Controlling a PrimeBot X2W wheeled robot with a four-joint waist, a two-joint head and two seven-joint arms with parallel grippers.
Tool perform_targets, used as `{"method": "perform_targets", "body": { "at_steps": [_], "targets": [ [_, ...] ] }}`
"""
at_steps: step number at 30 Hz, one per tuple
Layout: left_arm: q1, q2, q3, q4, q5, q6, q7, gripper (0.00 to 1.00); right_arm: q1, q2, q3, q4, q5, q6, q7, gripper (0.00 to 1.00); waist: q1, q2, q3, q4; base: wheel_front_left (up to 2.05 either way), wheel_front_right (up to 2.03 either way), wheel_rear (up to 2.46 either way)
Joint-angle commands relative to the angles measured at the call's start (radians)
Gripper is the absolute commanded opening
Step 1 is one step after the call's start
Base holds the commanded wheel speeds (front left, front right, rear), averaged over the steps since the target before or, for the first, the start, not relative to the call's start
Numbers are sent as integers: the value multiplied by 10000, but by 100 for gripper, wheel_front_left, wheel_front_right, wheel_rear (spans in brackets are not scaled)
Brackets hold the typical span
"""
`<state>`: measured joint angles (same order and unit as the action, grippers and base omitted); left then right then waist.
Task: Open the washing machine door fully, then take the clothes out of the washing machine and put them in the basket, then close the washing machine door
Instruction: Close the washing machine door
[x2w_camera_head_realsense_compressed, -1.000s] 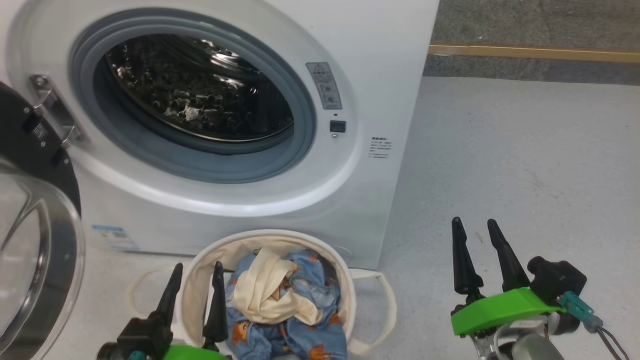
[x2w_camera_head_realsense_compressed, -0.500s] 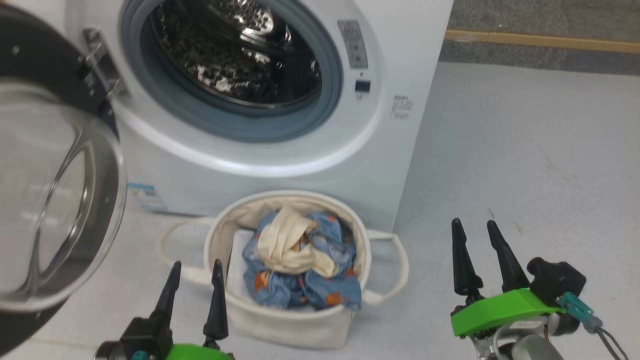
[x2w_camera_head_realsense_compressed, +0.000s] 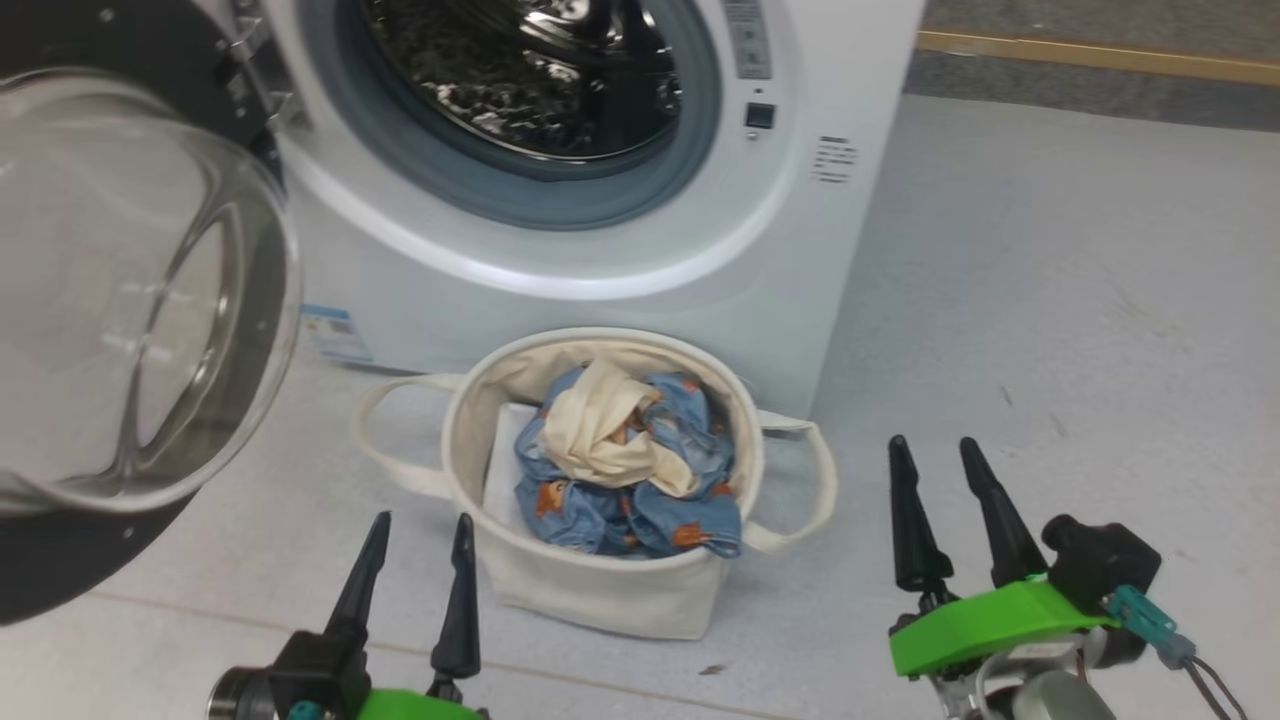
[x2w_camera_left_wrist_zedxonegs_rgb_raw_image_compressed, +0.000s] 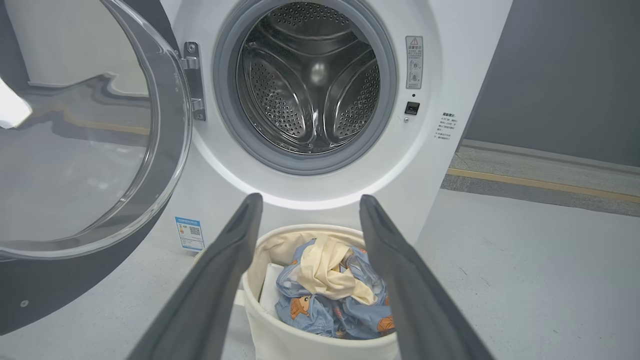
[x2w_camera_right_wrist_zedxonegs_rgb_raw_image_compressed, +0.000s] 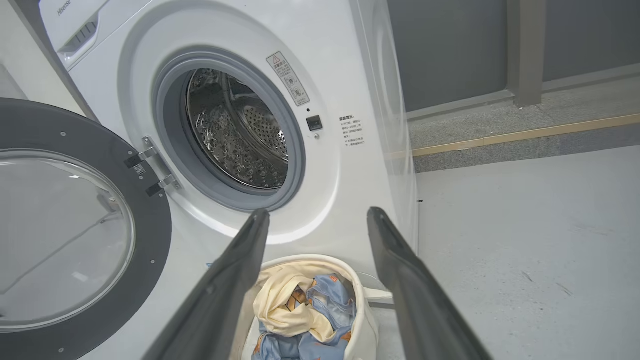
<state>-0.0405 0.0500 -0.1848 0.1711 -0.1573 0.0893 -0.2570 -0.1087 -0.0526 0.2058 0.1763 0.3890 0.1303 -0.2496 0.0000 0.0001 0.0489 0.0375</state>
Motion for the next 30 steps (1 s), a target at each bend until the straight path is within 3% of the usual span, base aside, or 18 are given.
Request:
{"method": "perform_targets", "body": {
  "at_steps": [1,7,21,30],
  "targets": [
    [-344,3,216,-405,44,90,-47,100,-186,24,323,-423,10,4,-122,100,0,-1,57,263,0,0,0],
    [-312,3,-85,-642,-31,229,-47,100,-199,24,737,-729,-61,4,-122,100,0,-1,208,1341,0,0,0],
    [-7,3,-525,-1269,-210,614,-47,100,-174,-22,1705,-1255,-369,4,-122,100,0,-1,146,4672,0,0,0],
    [140,3,-107,-2324,-549,1208,-47,100,-1014,-258,2169,-926,-460,4,-122,100,0,-1,961,5135,-1,-1,-1]
  ]
}}
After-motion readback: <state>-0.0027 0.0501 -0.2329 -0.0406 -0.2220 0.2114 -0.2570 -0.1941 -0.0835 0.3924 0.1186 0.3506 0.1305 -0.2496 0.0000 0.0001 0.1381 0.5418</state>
